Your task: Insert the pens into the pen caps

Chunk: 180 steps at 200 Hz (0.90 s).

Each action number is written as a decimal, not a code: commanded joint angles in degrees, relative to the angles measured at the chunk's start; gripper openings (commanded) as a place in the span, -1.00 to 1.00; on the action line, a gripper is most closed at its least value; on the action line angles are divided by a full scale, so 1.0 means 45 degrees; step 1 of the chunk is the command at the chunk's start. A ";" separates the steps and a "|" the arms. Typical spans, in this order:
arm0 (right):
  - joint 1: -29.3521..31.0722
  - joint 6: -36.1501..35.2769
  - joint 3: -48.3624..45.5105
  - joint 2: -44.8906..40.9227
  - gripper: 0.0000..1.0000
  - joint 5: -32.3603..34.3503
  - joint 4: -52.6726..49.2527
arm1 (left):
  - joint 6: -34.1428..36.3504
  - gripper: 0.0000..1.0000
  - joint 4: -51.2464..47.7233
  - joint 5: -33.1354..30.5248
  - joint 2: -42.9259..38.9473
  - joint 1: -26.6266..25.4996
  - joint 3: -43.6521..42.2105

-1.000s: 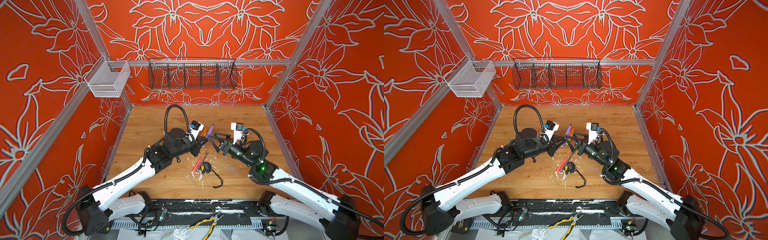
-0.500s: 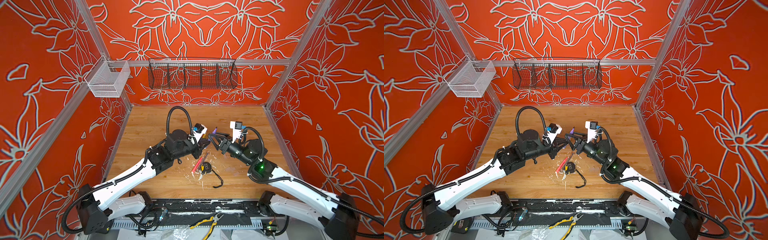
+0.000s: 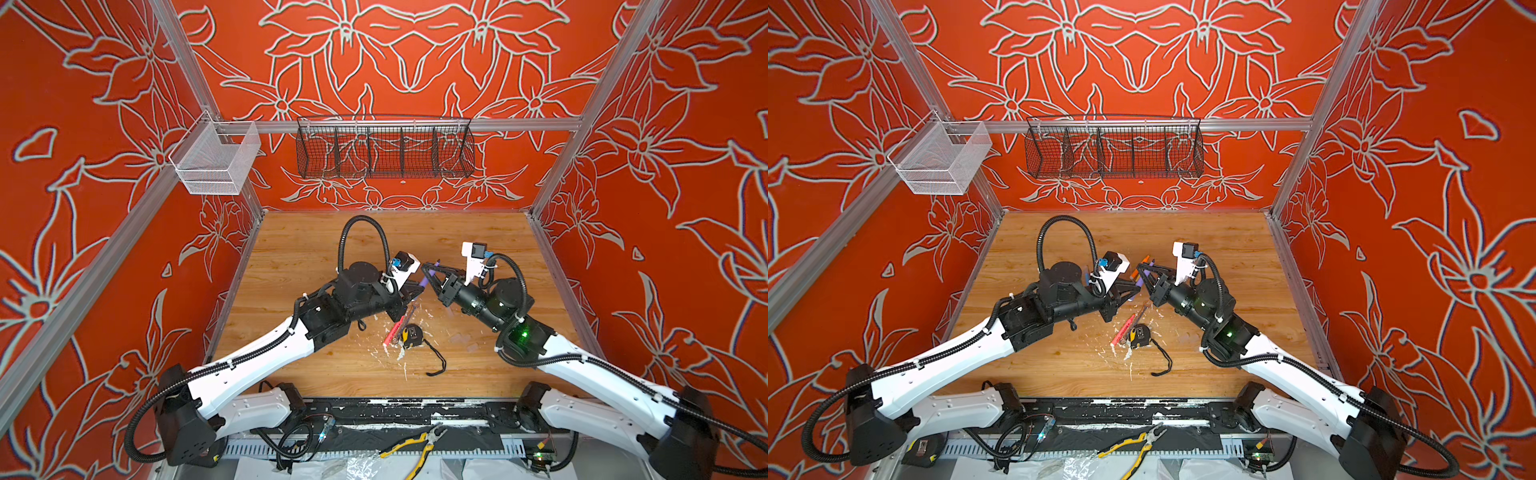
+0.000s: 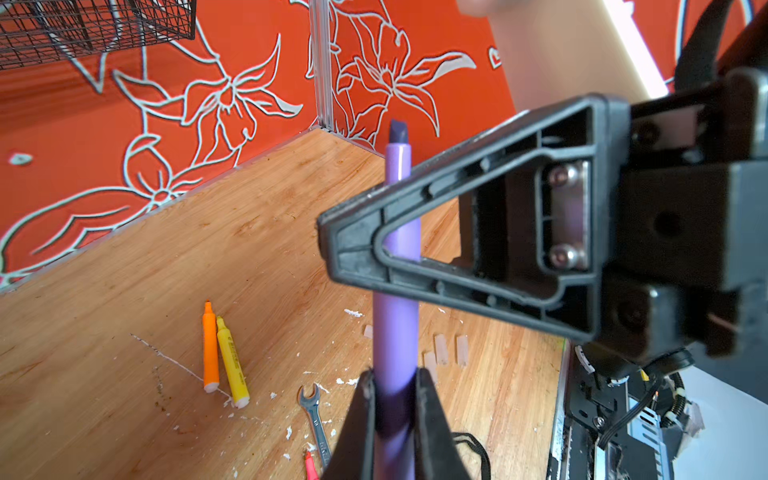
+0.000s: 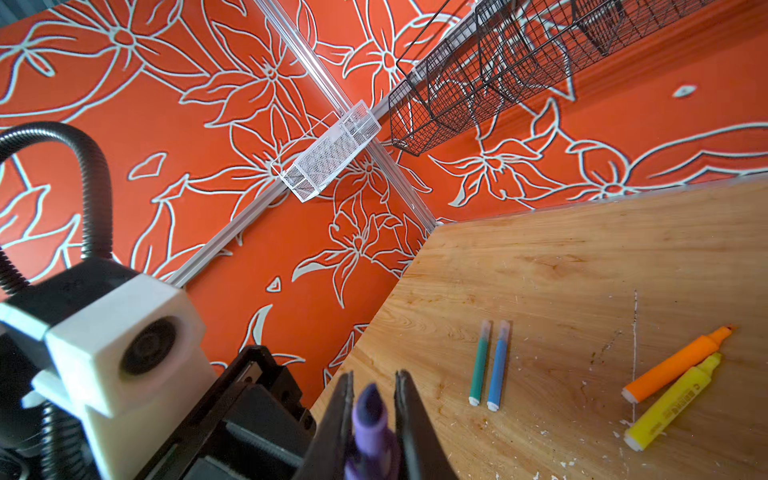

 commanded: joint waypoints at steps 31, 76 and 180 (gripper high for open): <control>0.0637 0.0065 0.0384 0.0326 -0.92 0.0276 0.0395 | 0.0266 -0.37 0.0202 -0.0105 -0.0056 -0.0102 -0.0004; 0.1119 -0.0220 0.0452 0.0388 -0.94 0.0692 0.0469 | 0.0277 -0.31 0.0149 -0.0171 -0.0006 -0.0103 0.0041; 0.1241 -0.0584 0.0011 -0.0719 -0.94 0.1635 0.0327 | 0.0358 -0.25 -0.0062 -0.0122 0.0273 -0.0121 0.0253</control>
